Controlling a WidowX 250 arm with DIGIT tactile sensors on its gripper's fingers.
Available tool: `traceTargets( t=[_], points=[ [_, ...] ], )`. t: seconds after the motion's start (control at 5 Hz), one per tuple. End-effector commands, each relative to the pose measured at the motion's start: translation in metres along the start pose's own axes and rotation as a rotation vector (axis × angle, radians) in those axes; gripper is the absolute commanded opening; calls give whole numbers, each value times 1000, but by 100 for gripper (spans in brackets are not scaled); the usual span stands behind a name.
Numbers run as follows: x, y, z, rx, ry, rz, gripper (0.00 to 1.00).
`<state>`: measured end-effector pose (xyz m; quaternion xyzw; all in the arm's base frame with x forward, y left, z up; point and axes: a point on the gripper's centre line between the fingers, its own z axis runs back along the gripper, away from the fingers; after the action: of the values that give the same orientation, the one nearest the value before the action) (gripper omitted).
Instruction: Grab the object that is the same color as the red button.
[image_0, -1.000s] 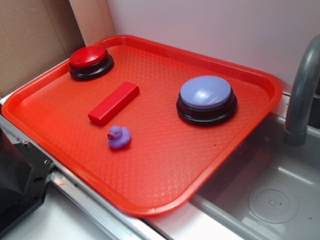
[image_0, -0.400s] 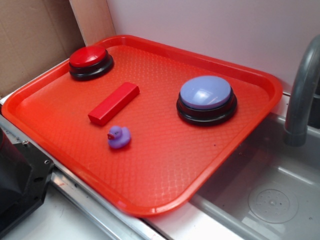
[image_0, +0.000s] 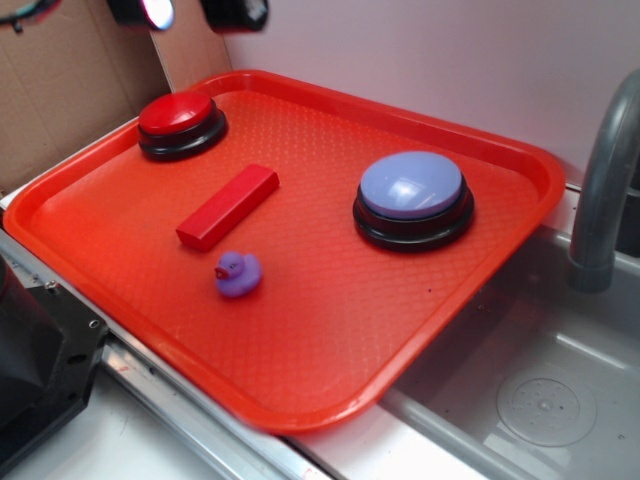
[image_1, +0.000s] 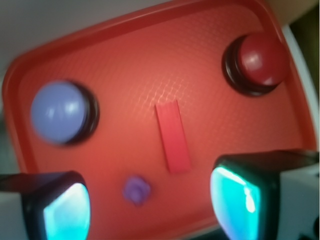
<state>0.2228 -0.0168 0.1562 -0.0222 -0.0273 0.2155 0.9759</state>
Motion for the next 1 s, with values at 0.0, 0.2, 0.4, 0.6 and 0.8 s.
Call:
traceTargets(
  t=[0.0,0.2,0.4,0.6,0.8],
  points=[
    [8,14,-66,35,-32,158,100],
    [6,17,-90,75,-4,65,100],
    [8,30,-114,81,41,27,100],
    [5,35,-129,87,84,-9,100],
    [1,44,-141,91,120,-34,100]
  ],
)
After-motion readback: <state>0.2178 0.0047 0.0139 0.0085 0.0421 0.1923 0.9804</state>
